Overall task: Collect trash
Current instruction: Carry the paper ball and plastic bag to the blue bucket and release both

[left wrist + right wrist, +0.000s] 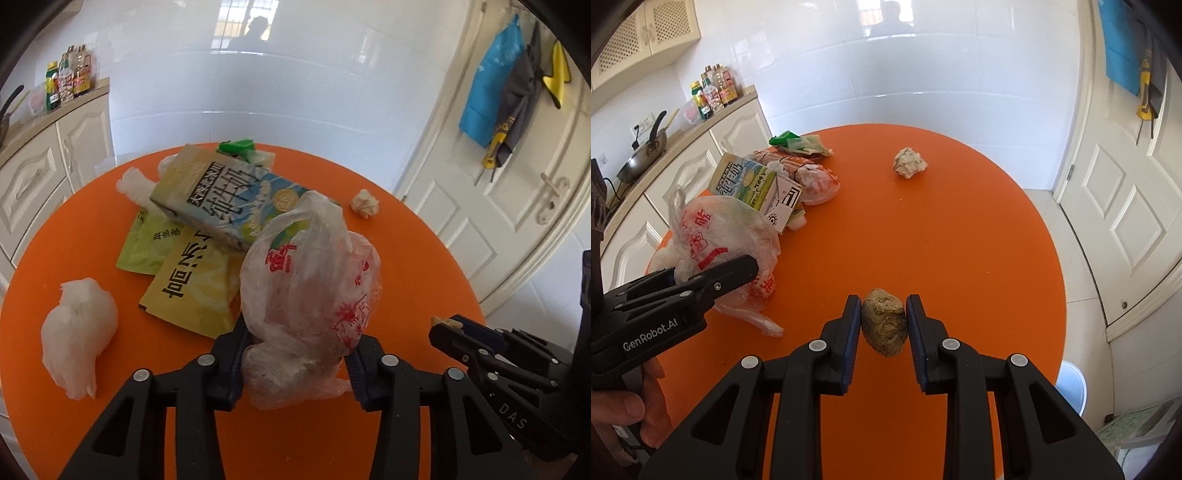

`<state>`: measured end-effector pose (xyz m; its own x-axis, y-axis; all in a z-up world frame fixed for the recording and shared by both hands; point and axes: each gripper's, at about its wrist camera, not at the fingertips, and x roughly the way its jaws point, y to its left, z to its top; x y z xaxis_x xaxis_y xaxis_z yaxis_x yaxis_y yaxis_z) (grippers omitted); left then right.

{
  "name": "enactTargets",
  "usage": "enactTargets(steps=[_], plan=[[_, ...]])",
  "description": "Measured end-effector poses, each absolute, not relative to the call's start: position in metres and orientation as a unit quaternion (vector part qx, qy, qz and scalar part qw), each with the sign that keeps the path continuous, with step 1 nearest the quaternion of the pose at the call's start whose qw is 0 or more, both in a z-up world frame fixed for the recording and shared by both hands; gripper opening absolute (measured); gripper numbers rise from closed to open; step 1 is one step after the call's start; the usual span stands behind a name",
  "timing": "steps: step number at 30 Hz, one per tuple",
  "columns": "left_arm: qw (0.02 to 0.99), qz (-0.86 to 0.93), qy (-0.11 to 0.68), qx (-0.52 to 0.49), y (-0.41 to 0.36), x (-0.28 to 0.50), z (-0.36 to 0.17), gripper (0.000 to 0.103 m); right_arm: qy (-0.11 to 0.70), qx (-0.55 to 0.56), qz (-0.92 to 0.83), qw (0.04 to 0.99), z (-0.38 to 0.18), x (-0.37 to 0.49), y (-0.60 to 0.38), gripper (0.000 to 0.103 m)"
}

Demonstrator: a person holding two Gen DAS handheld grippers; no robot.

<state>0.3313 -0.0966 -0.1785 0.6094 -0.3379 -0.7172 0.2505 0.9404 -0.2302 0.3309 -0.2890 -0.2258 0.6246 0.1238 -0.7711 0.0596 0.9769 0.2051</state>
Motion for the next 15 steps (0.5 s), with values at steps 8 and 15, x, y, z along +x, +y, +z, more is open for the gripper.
enactTargets(steps=[8, 15], plan=[[0.914, -0.164, 0.369, -0.039, -0.104, 0.303, -0.151, 0.039, 0.412, 0.121, 0.005, 0.903, -0.211, 0.317, -0.308, 0.025], [0.915, -0.216, 0.340, -0.018, -0.136, 0.289, -0.112, 0.039, 0.379, 0.149, -0.022, 0.913, -0.188, 0.292, -0.348, 0.025]])
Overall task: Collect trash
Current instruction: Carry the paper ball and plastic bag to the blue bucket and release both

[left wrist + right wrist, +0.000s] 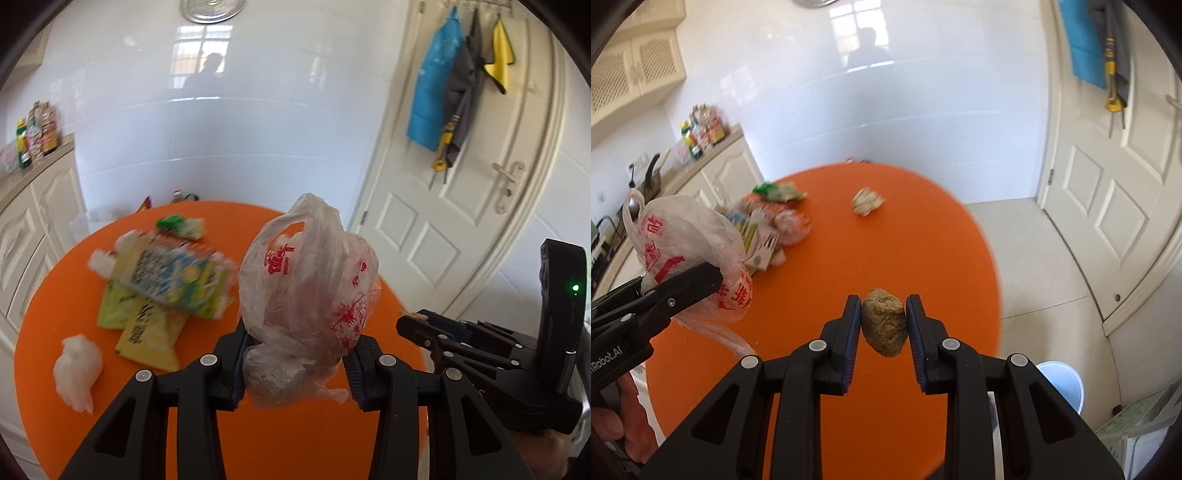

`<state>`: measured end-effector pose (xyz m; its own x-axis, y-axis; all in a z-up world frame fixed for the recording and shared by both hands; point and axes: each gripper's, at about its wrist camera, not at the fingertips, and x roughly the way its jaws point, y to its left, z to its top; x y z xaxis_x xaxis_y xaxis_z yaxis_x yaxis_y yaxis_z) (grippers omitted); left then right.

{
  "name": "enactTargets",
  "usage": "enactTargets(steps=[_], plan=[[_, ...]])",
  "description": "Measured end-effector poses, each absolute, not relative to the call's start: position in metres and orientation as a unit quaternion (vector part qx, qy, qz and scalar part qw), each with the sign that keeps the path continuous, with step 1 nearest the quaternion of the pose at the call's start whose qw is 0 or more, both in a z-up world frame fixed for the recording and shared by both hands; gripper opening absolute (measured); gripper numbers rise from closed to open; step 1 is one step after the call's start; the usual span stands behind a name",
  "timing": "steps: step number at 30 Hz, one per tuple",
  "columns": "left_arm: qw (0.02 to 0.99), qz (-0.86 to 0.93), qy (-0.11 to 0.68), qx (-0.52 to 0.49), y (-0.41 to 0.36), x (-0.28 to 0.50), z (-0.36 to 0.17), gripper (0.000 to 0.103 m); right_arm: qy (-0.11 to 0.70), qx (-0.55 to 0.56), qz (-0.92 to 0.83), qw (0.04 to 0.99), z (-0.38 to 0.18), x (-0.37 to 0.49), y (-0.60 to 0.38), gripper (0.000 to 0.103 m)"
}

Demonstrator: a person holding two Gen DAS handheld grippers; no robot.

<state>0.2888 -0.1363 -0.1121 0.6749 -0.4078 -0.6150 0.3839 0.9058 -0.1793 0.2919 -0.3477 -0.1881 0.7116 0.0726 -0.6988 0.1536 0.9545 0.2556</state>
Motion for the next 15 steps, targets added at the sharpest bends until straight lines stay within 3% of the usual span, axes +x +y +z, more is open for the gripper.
enactTargets(steps=[8, 15], plan=[[0.881, -0.319, 0.350, 0.011, -0.237, 0.305, -0.112, 0.040, 0.355, 0.196, -0.135, 0.904, -0.184, 0.232, -0.454, 0.025], [0.817, -0.406, 0.405, 0.061, -0.368, 0.317, -0.151, 0.040, 0.382, 0.241, -0.250, 0.856, -0.230, 0.173, -0.560, 0.025]])
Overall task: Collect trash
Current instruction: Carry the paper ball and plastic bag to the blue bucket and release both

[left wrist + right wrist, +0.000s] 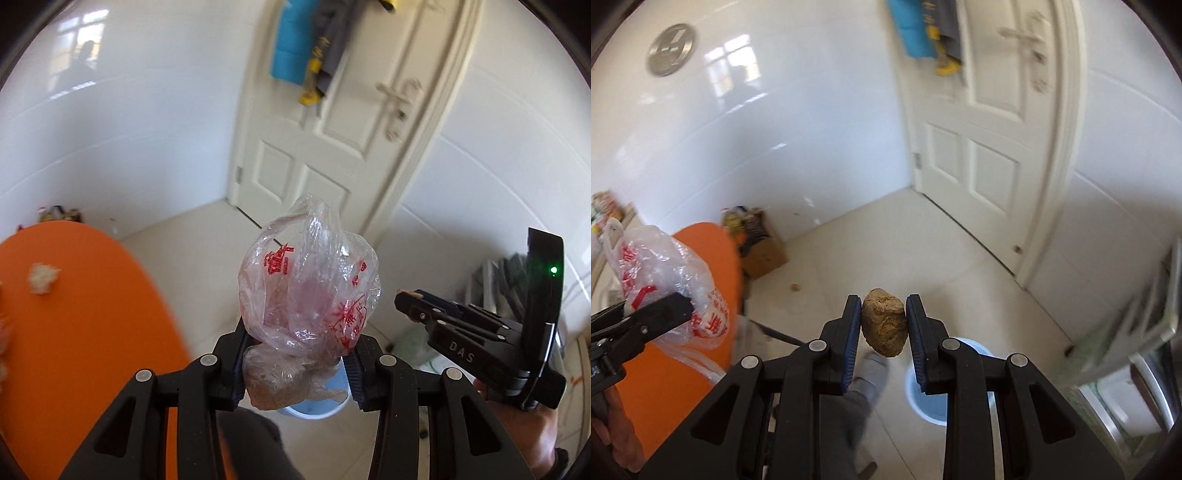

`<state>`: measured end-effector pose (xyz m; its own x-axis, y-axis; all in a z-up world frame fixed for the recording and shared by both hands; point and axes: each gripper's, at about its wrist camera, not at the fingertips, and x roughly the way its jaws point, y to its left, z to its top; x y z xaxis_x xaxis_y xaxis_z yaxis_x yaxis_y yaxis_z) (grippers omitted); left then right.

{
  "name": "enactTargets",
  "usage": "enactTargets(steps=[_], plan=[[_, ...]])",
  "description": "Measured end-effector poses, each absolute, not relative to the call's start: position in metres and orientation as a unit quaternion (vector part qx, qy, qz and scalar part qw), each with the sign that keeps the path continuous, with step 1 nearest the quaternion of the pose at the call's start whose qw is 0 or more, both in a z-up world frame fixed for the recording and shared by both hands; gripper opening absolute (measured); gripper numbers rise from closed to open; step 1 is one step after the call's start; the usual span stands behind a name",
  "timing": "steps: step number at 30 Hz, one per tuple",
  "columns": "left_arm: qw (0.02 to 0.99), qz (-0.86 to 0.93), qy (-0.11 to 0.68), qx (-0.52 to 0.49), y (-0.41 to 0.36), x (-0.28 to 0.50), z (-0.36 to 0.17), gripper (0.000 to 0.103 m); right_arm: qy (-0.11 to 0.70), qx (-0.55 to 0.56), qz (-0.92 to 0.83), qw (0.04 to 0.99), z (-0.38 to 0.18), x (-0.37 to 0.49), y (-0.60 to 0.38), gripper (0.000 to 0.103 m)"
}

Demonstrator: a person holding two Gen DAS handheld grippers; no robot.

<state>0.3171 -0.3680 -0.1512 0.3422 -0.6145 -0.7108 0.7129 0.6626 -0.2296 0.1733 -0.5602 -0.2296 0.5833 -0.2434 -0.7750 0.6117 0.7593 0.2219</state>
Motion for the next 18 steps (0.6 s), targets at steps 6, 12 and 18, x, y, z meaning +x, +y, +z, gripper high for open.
enactTargets(steps=[6, 12, 18], plan=[[0.763, -0.418, 0.479, 0.119, -0.454, 0.346, -0.230, 0.040, 0.421, 0.294, -0.278, 0.812, -0.299, 0.154, -0.609, 0.025], [0.725, -0.405, 0.536, 0.153, -0.506, 0.385, -0.302, 0.042, 0.450, 0.352, -0.278, 0.772, -0.369, 0.158, -0.641, 0.025], [0.692, -0.404, 0.575, 0.164, -0.557, 0.427, -0.344, 0.053, 0.467, 0.397, -0.274, 0.741, -0.417, 0.170, -0.669, 0.028]])
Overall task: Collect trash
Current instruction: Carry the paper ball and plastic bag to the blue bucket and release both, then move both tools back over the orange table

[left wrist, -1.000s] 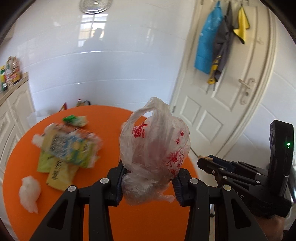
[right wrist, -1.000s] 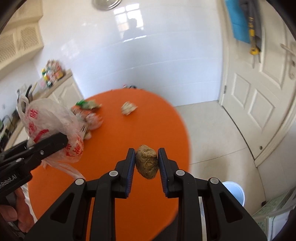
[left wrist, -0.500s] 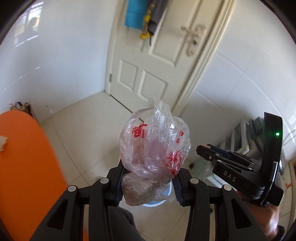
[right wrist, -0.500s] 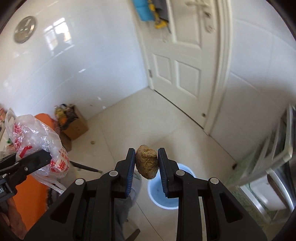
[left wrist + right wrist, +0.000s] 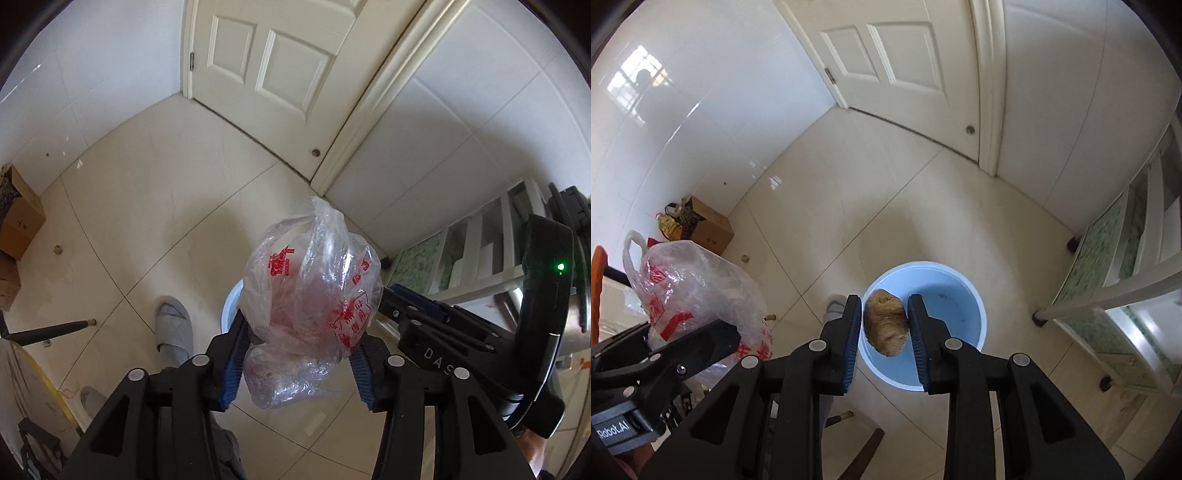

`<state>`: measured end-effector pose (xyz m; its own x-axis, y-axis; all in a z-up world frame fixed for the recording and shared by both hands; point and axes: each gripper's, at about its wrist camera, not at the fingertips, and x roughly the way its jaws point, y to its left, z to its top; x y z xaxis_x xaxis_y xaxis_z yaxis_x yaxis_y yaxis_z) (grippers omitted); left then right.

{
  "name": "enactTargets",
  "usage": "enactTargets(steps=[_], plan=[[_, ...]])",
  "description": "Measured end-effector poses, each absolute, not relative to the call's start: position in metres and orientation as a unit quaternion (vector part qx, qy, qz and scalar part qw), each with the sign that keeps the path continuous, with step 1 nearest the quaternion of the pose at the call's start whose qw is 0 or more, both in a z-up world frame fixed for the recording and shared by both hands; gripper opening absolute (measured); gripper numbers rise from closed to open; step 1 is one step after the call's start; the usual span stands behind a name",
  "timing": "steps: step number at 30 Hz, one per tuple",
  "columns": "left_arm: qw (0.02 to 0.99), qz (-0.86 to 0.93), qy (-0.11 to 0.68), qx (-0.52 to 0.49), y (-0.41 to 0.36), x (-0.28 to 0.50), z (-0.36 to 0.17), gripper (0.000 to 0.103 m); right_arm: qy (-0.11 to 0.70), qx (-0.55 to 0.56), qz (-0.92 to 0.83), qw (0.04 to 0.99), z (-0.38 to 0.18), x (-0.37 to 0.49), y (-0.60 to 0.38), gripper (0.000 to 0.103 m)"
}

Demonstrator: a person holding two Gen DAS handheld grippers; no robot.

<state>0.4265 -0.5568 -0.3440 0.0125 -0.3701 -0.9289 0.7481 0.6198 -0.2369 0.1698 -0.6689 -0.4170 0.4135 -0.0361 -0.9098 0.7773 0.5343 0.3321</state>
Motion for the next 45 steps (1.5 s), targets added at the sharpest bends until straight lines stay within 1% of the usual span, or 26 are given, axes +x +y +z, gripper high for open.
enactTargets(steps=[2, 3, 4, 5, 6, 7, 8, 9, 10, 12, 15, 19, 20, 21, 22, 28, 38, 45], plan=[[0.689, -0.399, 0.580, 0.172, -0.567, 0.433, -0.352, 0.060, 0.469, 0.401, -0.278, 0.736, -0.425, 0.170, -0.674, 0.028], [0.688, -0.397, 0.582, 0.175, -0.572, 0.436, -0.355, 0.063, 0.468, 0.405, -0.279, 0.734, -0.429, 0.170, -0.678, 0.031], [0.690, -0.393, 0.581, 0.178, -0.578, 0.442, -0.358, 0.065, 0.467, 0.407, -0.279, 0.734, -0.431, 0.170, -0.680, 0.036], [0.690, -0.393, 0.580, 0.181, -0.583, 0.439, -0.359, 0.069, 0.467, 0.407, -0.283, 0.733, -0.430, 0.170, -0.681, 0.039], [0.692, -0.394, 0.577, 0.180, -0.586, 0.440, -0.360, 0.074, 0.465, 0.406, -0.285, 0.733, -0.431, 0.169, -0.682, 0.046], [0.694, -0.394, 0.575, 0.178, -0.588, 0.442, -0.360, 0.077, 0.464, 0.406, -0.286, 0.734, -0.429, 0.169, -0.682, 0.053], [0.699, -0.392, 0.571, 0.179, -0.591, 0.446, -0.359, 0.081, 0.463, 0.406, -0.287, 0.734, -0.428, 0.168, -0.682, 0.056], [0.701, -0.393, 0.567, 0.181, -0.592, 0.445, -0.358, 0.086, 0.461, 0.405, -0.291, 0.735, -0.427, 0.167, -0.682, 0.063], [0.701, -0.395, 0.565, 0.184, -0.596, 0.448, -0.357, 0.087, 0.457, 0.404, -0.295, 0.735, -0.424, 0.165, -0.682, 0.073], [0.699, -0.399, 0.562, 0.189, -0.595, 0.445, -0.353, 0.089, 0.450, 0.402, -0.304, 0.738, -0.421, 0.162, -0.683, 0.084], [0.703, -0.402, 0.559, 0.179, -0.587, 0.441, -0.345, 0.089, 0.444, 0.400, -0.307, 0.741, -0.416, 0.156, -0.683, 0.093], [0.712, -0.400, 0.550, 0.178, -0.579, 0.438, -0.335, 0.089, 0.444, 0.394, -0.314, 0.741, -0.408, 0.150, -0.680, 0.094], [0.714, -0.401, 0.545, 0.180, -0.570, 0.429, -0.325, 0.089, 0.442, 0.392, -0.316, 0.742, -0.404, 0.149, -0.678, 0.094], [0.719, -0.400, 0.537, 0.184, -0.566, 0.422, -0.318, 0.089, 0.440, 0.390, -0.320, 0.743, -0.401, 0.147, -0.678, 0.098], [0.725, -0.397, 0.531, 0.187, -0.560, 0.416, -0.310, 0.089, 0.438, 0.389, -0.323, 0.743, -0.398, 0.146, -0.677, 0.103], [0.756, -0.391, 0.490, 0.189, -0.525, 0.376, -0.263, 0.093, 0.422, 0.377, -0.338, 0.752, -0.362, 0.143, -0.664, 0.103], [0.814, -0.387, 0.410, 0.140, -0.415, 0.323, -0.170, 0.095, 0.360, 0.310, -0.330, 0.816, -0.251, 0.150, -0.606, 0.103], [0.863, -0.358, 0.345, 0.095, -0.302, 0.293, -0.110, 0.096, 0.321, 0.252, -0.294, 0.864, -0.175, 0.171, -0.545, 0.103]])
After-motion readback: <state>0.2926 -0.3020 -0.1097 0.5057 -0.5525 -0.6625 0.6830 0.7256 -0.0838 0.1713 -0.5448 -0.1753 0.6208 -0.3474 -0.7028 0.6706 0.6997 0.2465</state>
